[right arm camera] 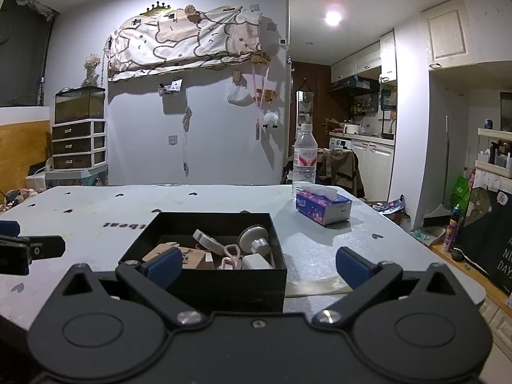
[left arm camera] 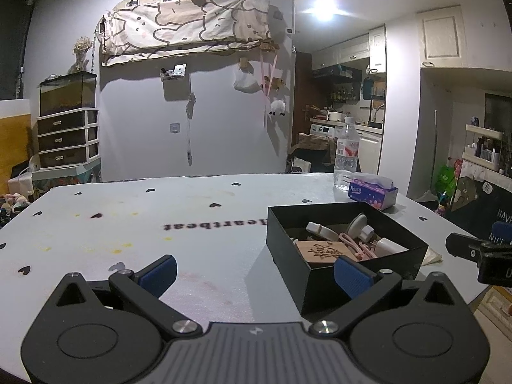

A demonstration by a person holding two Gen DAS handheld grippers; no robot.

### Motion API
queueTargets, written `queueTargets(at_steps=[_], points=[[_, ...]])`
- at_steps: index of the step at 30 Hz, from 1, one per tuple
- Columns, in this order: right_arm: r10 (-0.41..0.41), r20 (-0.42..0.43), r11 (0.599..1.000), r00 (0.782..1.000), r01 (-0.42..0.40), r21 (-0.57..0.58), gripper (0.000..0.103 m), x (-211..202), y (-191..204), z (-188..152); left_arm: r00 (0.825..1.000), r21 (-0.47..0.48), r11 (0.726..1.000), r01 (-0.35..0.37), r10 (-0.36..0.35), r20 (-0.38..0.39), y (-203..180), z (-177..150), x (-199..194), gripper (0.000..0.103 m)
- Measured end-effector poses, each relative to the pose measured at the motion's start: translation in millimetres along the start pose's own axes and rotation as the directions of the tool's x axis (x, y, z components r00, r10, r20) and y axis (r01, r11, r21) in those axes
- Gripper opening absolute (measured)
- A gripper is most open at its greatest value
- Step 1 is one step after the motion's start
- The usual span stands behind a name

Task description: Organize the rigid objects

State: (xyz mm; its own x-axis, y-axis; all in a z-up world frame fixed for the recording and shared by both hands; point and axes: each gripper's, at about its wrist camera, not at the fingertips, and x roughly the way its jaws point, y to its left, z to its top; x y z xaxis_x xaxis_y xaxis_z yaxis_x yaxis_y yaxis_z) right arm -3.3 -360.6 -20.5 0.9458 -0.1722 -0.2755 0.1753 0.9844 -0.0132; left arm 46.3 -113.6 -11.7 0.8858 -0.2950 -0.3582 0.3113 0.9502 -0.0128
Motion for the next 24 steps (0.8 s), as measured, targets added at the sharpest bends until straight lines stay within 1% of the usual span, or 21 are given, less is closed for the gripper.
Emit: queueTargets(at_steps=[24], points=[[-0.001,-0.007,1.0,1.0,0.001,0.0,0.103,-0.1,0.9,-0.4,1.0,-0.005,1.0,0.003,-0.003,-0.001,3.0,-1.2,-0.8,0.103]])
